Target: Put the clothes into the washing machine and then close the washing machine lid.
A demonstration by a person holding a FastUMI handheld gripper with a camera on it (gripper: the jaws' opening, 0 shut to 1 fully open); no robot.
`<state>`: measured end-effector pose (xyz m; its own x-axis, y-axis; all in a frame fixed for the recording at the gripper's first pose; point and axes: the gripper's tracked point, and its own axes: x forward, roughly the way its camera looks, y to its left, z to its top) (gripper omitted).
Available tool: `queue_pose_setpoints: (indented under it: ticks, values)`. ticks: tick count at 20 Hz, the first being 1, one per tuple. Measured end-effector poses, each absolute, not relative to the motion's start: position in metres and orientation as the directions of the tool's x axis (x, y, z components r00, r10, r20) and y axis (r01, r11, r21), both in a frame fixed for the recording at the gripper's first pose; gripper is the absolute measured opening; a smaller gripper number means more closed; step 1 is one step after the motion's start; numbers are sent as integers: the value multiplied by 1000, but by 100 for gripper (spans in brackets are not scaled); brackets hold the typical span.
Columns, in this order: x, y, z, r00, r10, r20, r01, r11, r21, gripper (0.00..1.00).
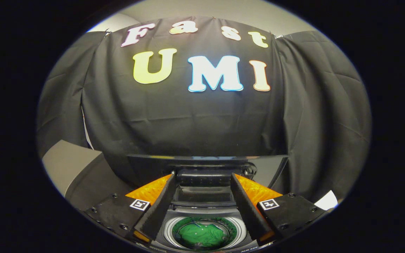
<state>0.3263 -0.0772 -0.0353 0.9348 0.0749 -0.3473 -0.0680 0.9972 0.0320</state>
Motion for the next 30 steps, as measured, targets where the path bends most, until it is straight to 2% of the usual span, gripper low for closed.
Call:
queue_pose_setpoints:
  ticks: [10, 16, 18, 30]
  values:
    - [385, -75, -13, 954, 54, -294, -49, 999, 24, 98]
    - [404, -77, -37, 933, 53, -357, -45, 998, 32, 98]
    - [403, -76, -44, 926, 57, -374, -47, 998, 35, 98]
    - [368, -78, -43, 956, 74, -282, -57, 996, 68, 98]
